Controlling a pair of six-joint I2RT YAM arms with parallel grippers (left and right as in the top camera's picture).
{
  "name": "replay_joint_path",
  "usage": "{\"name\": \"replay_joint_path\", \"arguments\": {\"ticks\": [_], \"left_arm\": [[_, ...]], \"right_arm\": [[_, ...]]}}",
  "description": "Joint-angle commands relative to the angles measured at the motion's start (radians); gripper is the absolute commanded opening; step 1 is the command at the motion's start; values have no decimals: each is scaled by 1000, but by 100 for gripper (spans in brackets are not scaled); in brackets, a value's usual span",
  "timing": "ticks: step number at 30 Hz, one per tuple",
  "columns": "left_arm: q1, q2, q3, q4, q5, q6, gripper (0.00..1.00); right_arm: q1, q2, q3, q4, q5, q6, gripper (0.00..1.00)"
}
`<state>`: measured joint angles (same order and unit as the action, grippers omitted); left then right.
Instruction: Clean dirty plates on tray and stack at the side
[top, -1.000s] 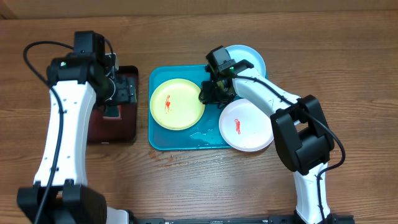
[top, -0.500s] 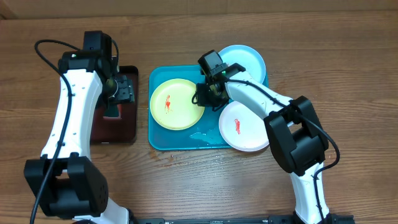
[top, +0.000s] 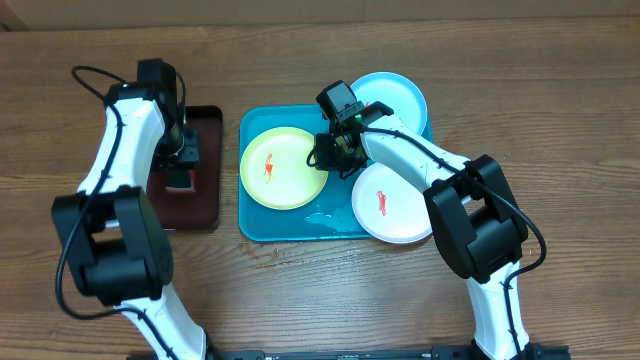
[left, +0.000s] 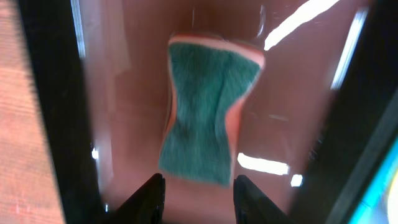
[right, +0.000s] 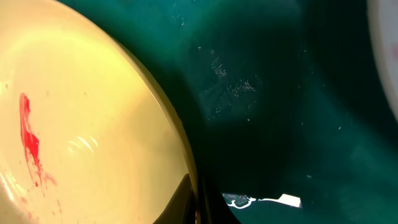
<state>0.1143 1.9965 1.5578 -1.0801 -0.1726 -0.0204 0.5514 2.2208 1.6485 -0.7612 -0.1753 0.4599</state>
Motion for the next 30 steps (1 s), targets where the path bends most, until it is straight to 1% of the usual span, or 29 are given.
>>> {"name": "replay_joint_path", "arguments": {"ticks": [1, 6, 9, 10, 12, 13, 14, 19, 22, 25, 30], "left_arm": [[10, 66, 17, 24, -22, 95, 36], [18, 148, 17, 59, -27, 97, 36], [19, 187, 17, 68, -46, 99, 33], [19, 195, 17, 71, -45, 106, 29], [19, 208, 17, 76, -45, 113, 19], [19, 208, 17, 80, -45, 114, 11], [19, 208, 17, 84, -45, 114, 4], [19, 206, 24, 83, -44, 114, 4], [19, 206, 53, 46, -33, 110, 4], [18, 206, 127, -25, 24, 110, 4], [16, 206, 353, -208, 176, 111, 4]], "right_arm": [[5, 37, 6, -6, 45, 8, 4], [5, 37, 6, -6, 45, 8, 4], [5, 37, 6, -6, 45, 8, 4], [5, 37, 6, -6, 45, 8, 4], [5, 37, 6, -6, 45, 8, 4], [5, 37, 6, -6, 45, 8, 4], [5, 37, 6, -6, 45, 8, 4], [5, 37, 6, -5, 45, 8, 4], [5, 37, 6, -5, 45, 8, 4], [5, 37, 6, -5, 44, 8, 4], [5, 37, 6, -10, 29, 8, 4]]}}
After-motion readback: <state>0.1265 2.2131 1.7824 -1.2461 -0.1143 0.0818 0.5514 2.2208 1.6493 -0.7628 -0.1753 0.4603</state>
